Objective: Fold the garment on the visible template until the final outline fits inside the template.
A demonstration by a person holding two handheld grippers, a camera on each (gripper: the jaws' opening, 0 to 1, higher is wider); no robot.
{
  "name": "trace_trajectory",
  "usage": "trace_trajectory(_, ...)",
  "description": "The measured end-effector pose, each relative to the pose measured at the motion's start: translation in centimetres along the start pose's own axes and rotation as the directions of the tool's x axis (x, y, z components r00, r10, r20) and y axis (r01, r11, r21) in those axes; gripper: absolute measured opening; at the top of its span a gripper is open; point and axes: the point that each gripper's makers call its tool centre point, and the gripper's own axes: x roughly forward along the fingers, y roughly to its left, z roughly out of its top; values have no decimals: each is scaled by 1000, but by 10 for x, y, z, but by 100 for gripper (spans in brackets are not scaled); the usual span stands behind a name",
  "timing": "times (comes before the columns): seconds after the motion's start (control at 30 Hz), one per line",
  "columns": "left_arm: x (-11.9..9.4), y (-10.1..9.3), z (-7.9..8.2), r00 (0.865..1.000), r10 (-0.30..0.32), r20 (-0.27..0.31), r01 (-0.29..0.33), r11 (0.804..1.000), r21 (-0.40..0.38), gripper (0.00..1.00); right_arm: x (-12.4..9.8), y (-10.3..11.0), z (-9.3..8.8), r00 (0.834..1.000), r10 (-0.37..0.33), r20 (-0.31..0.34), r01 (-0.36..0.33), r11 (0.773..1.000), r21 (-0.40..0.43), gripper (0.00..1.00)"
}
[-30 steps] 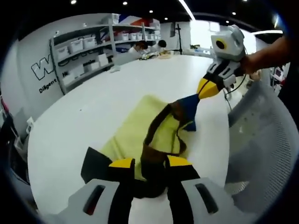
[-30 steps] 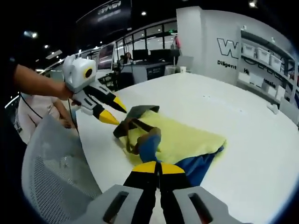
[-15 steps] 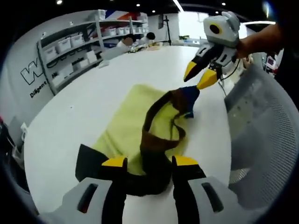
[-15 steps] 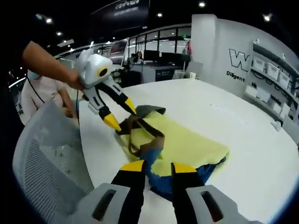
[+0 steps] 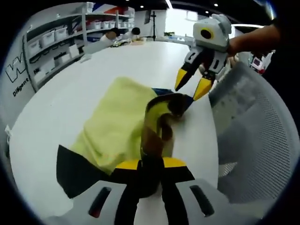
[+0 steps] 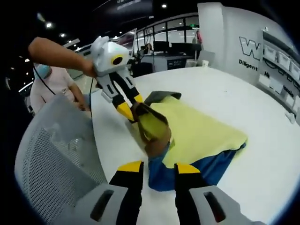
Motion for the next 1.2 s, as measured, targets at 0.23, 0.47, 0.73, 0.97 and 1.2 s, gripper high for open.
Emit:
trace_trajectory(0.23,0,-2,-9,1000,0,-28,1,999,37,14,11,-4,-14,999,-17,-43,16,1000,-14,14)
trace_trajectory(0.47,-2,-7,-9,999,-13,-33,14,1000,21,2,16,-7,-24,997,-16,-78,16,1000,-7,3)
trace_trajectory(0.73,-9,-14,-15,999,-35,-42,35,999,-5,0,14,12,-33,990,52,-128,-48,998,36,0)
trace_trajectory(0.97,-19,-36,-21,993,-105,-46,104,994,-14,0,1,29,-38,980,118,-158,-113,993,37,0)
trace_trajectory(1.2,-41,-57,-9,981,-192,2,191,975,-110,0,-22,37,-27,980,154,-130,-156,988,-7,0)
